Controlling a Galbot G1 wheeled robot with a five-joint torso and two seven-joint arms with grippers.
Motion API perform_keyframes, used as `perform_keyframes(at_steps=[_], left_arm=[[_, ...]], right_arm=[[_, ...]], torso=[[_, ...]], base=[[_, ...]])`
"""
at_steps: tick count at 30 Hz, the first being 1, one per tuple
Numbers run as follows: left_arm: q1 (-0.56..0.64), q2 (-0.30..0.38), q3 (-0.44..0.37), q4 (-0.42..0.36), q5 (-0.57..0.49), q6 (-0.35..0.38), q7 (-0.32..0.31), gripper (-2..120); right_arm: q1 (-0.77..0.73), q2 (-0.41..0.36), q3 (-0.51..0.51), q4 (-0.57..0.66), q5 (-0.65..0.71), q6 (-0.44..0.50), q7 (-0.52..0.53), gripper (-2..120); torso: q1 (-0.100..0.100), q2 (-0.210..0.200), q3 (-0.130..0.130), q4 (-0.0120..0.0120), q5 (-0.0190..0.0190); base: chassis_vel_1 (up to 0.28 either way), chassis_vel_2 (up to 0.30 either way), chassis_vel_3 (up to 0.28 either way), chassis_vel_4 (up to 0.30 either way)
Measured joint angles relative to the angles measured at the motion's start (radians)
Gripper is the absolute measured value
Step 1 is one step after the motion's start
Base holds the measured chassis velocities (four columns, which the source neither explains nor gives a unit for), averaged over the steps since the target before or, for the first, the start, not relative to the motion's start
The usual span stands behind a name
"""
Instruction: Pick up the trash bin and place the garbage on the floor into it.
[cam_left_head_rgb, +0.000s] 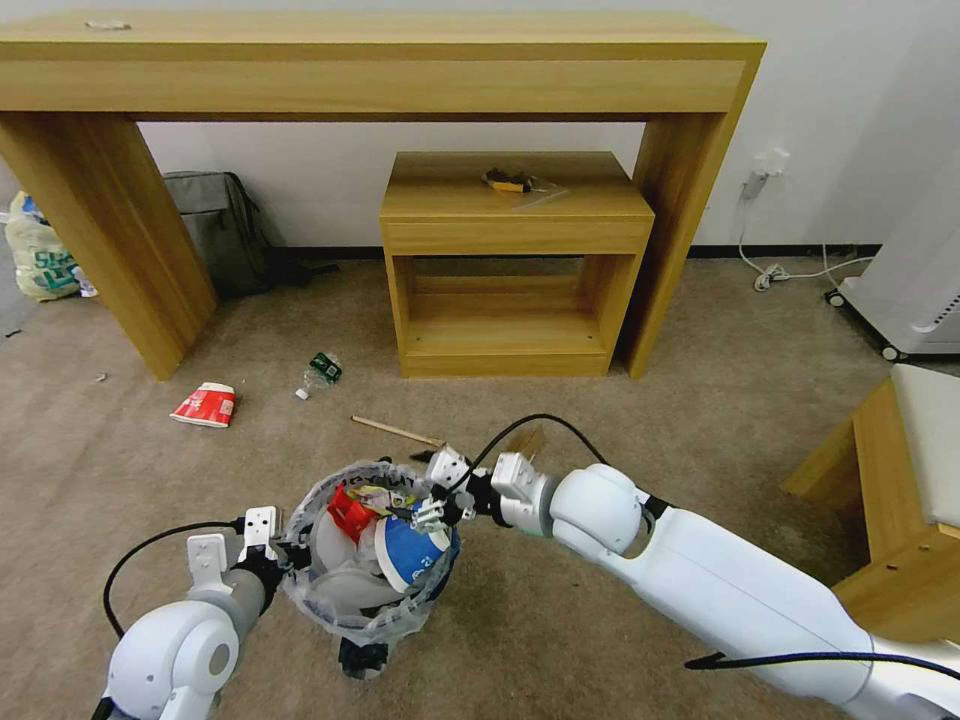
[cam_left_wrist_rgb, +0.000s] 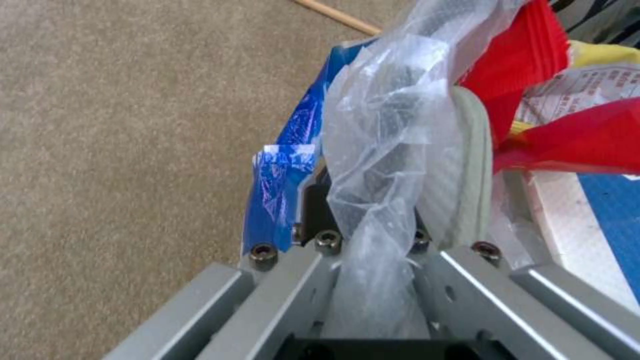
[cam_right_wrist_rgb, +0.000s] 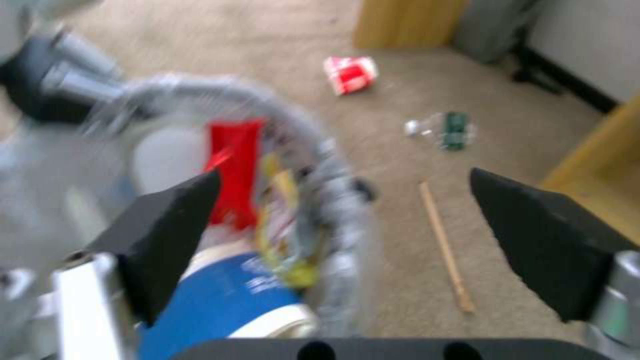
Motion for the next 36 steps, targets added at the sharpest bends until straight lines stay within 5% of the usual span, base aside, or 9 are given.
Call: perform_keyframes(at_steps=[8,11,22,36], left_arm=[[0.018,-0.027,-0.016,-0.016,0.005,0.000,0.008,0],[0.028,-0.033,-0.027,-0.024,0.011,0.000,0.017,0],[0.044,-0.020,-0.046,-0.032,0.017,0.000,0.035,0],[0.040,-0.021,-0.042,-0.022,0.028,0.000,0.038,0]], right_arm=[[-0.126,0.000,0.179,0.038,0.085,0.003,0.229,100],[-0.263,0.013,0.317,0.043,0.105,0.005,0.315,100],[-0.608,0.059,0.673,0.058,0.023,0.086,0.281,100],[-0.756,0.127,0.816,0.058,-0.027,0.148,0.218,100]], torso=[[0.000,0.000,0.000,0.0001,0.0000],[0.000,0.000,0.000,-0.0002,0.0002],[0.000,0.000,0.000,-0.0001,0.0002],[0.000,0.000,0.000,-0.0001,0.0000]], base=[[0.000,0.000,0.000,0.000],[0.000,0.000,0.000,0.000],[0.000,0.000,0.000,0.000],[-0.023,0.029,0.018,-0.030]])
